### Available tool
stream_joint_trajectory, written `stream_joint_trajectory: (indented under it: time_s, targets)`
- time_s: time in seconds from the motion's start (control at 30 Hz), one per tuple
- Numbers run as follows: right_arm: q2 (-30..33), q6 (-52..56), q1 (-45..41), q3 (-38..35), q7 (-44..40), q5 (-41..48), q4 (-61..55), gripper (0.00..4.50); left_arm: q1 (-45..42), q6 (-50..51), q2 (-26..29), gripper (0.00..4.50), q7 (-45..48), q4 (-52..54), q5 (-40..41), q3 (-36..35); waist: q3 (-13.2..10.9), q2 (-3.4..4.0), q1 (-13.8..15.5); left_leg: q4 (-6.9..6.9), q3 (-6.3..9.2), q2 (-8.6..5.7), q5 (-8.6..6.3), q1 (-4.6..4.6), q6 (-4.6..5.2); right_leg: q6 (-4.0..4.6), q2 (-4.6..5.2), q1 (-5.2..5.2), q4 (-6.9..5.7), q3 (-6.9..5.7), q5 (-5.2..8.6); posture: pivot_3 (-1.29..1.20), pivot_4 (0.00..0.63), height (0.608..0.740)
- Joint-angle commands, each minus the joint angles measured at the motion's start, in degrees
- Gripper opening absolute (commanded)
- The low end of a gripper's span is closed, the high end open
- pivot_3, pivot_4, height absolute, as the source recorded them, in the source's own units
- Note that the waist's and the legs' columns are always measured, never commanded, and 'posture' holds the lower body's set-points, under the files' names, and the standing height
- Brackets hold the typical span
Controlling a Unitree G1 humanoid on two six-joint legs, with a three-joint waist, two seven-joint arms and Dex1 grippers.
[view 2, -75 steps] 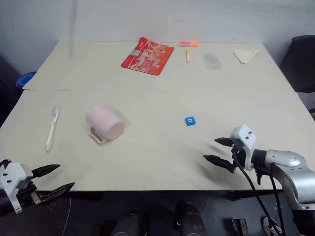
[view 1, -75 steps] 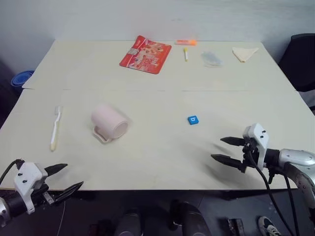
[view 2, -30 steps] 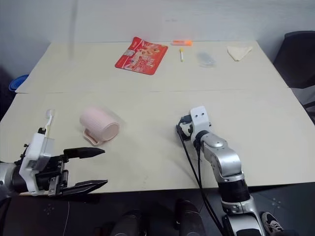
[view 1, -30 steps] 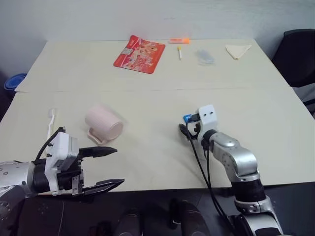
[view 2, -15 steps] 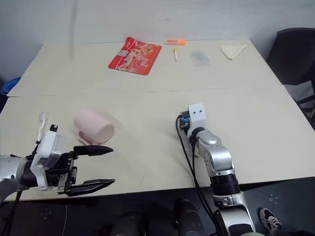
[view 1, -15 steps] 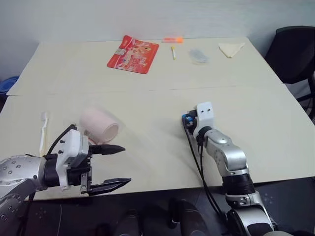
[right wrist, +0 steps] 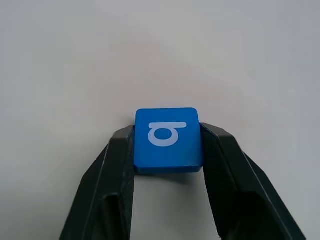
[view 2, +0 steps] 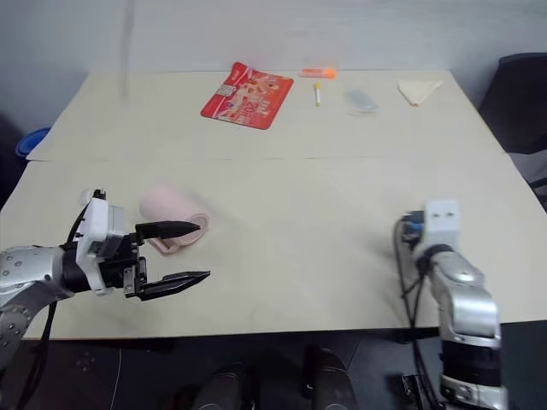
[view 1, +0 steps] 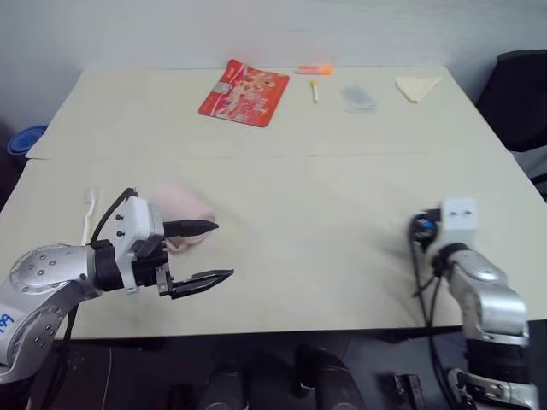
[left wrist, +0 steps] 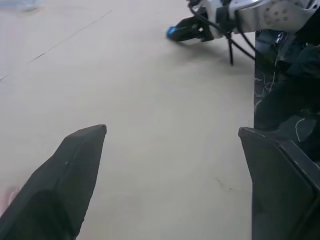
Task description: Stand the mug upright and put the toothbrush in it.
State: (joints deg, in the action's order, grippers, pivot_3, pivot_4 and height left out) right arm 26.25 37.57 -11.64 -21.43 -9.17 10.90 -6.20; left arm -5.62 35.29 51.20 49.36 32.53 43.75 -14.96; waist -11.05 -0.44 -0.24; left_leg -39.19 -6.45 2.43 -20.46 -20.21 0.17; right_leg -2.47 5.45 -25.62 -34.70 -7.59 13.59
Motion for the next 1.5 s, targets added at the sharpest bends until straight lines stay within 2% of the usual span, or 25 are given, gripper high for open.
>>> stream_joint_trajectory:
  time_s: [0.03,0.23,0.4,0.47,0.57,0.63,0.73,0.83,0.87,0.97,1.03,1.1,1.17,1.27,1.4,1.5]
  targets:
    - [0.21,-2.09,1.34,-8.22,0.64,3.32,0.34,1.48,-2.21,-2.4,-0.55,4.5,1.23,-1.11,-2.05,1.9,0.0,0.0,-0.3,0.03,-0.13,0.05,0.0,-0.02,-0.03,0.01,-0.02,0.0,0.04,0.09,0.01,0.0,0.15,0.74]
    - [-0.75,-4.0,1.64,-15.85,1.32,7.72,3.13,1.48,-4.29,-3.35,-1.48,4.5,2.74,-2.2,-2.83,3.8,-0.01,0.01,-1.26,0.09,-0.3,0.19,0.06,0.1,-0.18,0.12,-0.12,0.02,-0.11,0.38,0.07,0.0,0.15,0.74]
    - [1.57,-3.68,3.87,-12.88,-2.83,8.24,0.02,3.17,-2.75,-4.58,-1.36,4.5,3.88,-2.4,-3.94,3.09,-0.02,0.04,-1.38,0.1,-0.35,0.25,0.05,0.09,-0.23,0.13,-0.15,-0.03,-0.09,0.43,0.08,0.0,0.15,0.74]
    - [4.84,-1.72,4.27,-11.72,-3.91,7.18,-0.36,3.79,-2.23,-4.62,-1.88,4.5,2.85,-2.21,-4.01,2.4,-0.04,0.07,-1.31,0.1,-0.35,0.23,0.05,0.08,-0.23,0.13,-0.14,-0.03,-0.09,0.44,0.08,0.0,0.15,0.74]
    - [10.77,-0.04,3.48,-9.2,-8.42,7.83,-2.24,3.79,-1.11,-4.24,-2.53,4.5,0.66,-1.31,-4.24,0.9,-0.07,0.12,-1.2,0.09,-0.38,0.14,0.05,0.09,-0.17,0.11,-0.12,-0.04,-0.1,0.48,0.07,0.0,0.15,0.74]
    - [14.4,2.49,1.61,-6.63,-13.03,10.8,-6.39,3.79,0.36,-2.28,-2.55,4.5,-1.21,0.07,-2.34,-2.2,-0.07,0.12,-1.21,0.1,-0.39,0.14,0.04,0.09,-0.15,0.11,-0.12,-0.04,-0.09,0.5,0.07,0.0,0.15,0.74]
    - [18.47,8.8,-3.76,-0.6,-22.17,20.06,-15.46,3.79,4.21,4.33,-2.51,4.5,-6.08,2.19,3.94,-10.54,-0.09,0.1,-1.92,0.1,-0.43,0.31,0.0,0.13,-0.21,0.12,-0.12,-0.09,-0.1,0.68,0.08,0.0,0.15,0.74]
    - [22.44,13.96,-8.39,5.44,-31.06,28.69,-22.79,4.32,9.37,14.77,-1.54,4.5,-14.38,3.86,6.95,-18.73,-0.12,0.06,-1.6,0.16,-0.15,0.37,-0.06,0.24,-0.38,0.3,-0.27,-0.11,-0.22,0.73,0.2,0.0,0.15,0.74]
    - [23.76,14.24,-10.05,7.59,-33.69,30.32,-25.07,4.42,12.08,18.37,-1.38,4.5,-16.95,4.61,6.86,-21.8,-0.16,-0.02,-1.37,0.16,-0.13,0.4,-0.08,0.53,-0.43,0.32,-0.34,-0.13,-0.22,0.72,0.23,0.0,0.15,0.74]
    - [25.81,15.64,-15.31,10.86,-37.95,34.75,-27.76,4.42,18.45,26.87,-1.75,4.5,-22.13,6.37,8.66,-29.57,-0.26,-0.18,-1.05,0.21,-0.12,0.44,-0.17,0.55,-0.5,0.36,-0.37,-0.15,-0.16,0.71,0.3,0.0,0.15,0.74]
    - [26.3,16.63,-18.1,11.36,-40.25,38.1,-27.56,4.42,19.07,32.17,-1.74,4.5,-25.64,6.0,10.37,-32.3,-0.29,-0.34,-0.28,0.14,-0.13,0.37,-0.21,0.51,-0.42,0.33,-0.25,-0.15,-0.15,0.69,0.29,0.0,0.15,0.74]
    - [26.84,15.45,-20.52,12.4,-43.15,39.02,-27.45,4.42,15.35,39.95,-2.74,4.5,-31.99,3.18,12.27,-33.84,-0.29,-0.38,0.56,0.09,-0.14,0.25,-0.3,0.51,-0.28,0.25,-0.09,-0.12,-0.11,0.67,0.24,0.0,0.15,0.74]
    - [27.13,14.13,-22.8,14.27,-44.17,37.58,-27.21,4.42,8.87,47.5,-6.02,4.5,-37.52,-0.85,14.99,-34.31,-0.29,-0.38,1.33,0.08,-0.12,0.14,-0.31,0.57,-0.22,0.19,0.0,-0.02,-0.07,0.67,0.2,0.0,0.15,0.74]
    - [26.44,13.67,-24.83,16.02,-44.32,37.0,-26.21,4.42,1.9,54.81,-9.59,4.5,-43.82,-3.55,10.81,-30.88,-0.22,-0.54,1.61,0.08,-0.13,0.13,-0.28,0.64,-0.24,0.19,0.01,0.03,-0.12,0.68,0.16,0.0,0.15,0.74]
    - [25.55,12.38,-25.06,17.18,-43.7,36.12,-25.76,4.42,-9.22,57.21,-17.21,4.5,-54.89,-10.53,9.91,-29.67,-0.16,-0.71,1.66,0.08,-0.15,0.15,-0.27,0.61,-0.35,0.19,-0.01,0.01,-0.17,0.65,0.16,0.0,0.15,0.74]
    - [24.41,11.8,-24.86,18.0,-42.3,35.32,-26.1,4.42,-14.0,57.21,-19.29,4.5,-61.93,-14.98,12.72,-28.74,-0.1,-0.83,1.49,0.08,-0.16,0.2,-0.28,0.62,-0.41,0.2,-0.01,0.01,-0.27,0.62,0.17,0.0,0.15,0.74]
